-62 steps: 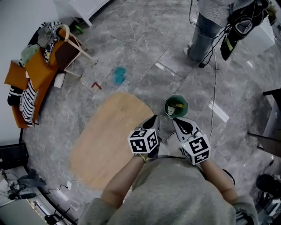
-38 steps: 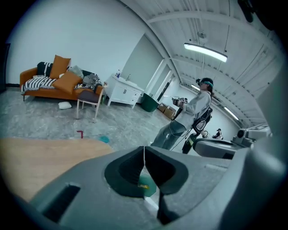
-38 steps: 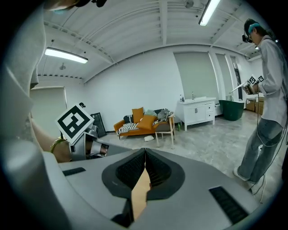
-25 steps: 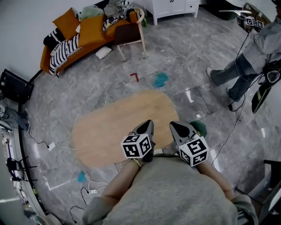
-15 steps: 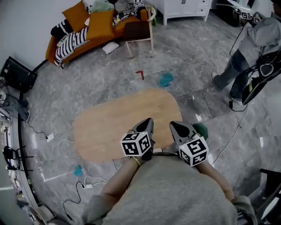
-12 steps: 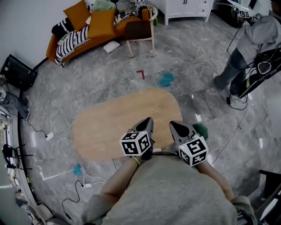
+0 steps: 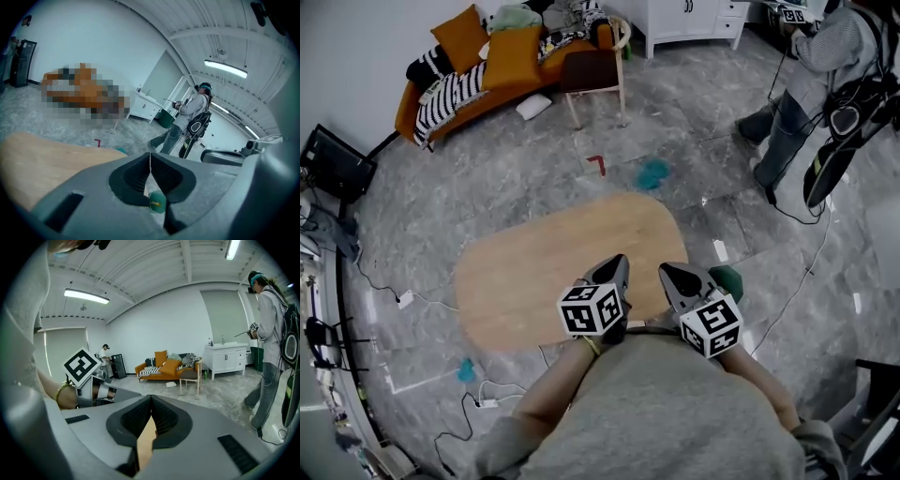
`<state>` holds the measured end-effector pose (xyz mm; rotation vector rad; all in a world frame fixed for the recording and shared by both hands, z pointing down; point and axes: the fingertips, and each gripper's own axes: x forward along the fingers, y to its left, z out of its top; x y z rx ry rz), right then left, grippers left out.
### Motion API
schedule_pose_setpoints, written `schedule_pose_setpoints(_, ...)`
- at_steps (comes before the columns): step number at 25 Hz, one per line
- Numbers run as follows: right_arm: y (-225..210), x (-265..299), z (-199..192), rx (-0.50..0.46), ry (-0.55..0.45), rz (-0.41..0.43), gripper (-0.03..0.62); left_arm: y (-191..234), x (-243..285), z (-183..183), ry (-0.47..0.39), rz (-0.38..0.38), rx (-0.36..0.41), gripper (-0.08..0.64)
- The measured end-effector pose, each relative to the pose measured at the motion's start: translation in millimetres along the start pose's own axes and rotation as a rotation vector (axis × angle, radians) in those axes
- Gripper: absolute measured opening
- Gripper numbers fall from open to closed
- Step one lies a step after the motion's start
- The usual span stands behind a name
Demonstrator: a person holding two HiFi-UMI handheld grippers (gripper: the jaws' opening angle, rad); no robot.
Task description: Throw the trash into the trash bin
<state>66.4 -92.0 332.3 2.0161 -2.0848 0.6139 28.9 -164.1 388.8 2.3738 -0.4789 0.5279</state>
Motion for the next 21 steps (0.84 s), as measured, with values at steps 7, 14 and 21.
schedule_pose_setpoints(7,-0.5,-2.8,-2.0,-0.004,0.013,-0.015,0.008,-4.6,2.3,-0.7,0.013,-0.021,0.011,0.018)
schedule_pose_setpoints(14,-0.8,-3.6,-1.6,0.028,-0.003,-0.029,0.008,-5.9,0.6,-4.4,0.025,-0.031,0.014,0.018)
schedule_pose_setpoints(21,1.6,-4.1,-5.6,0.042,0.007,-0.03,0.008,-6.3,1.0,-8.9,0.045,-0.038,0.015,0.018)
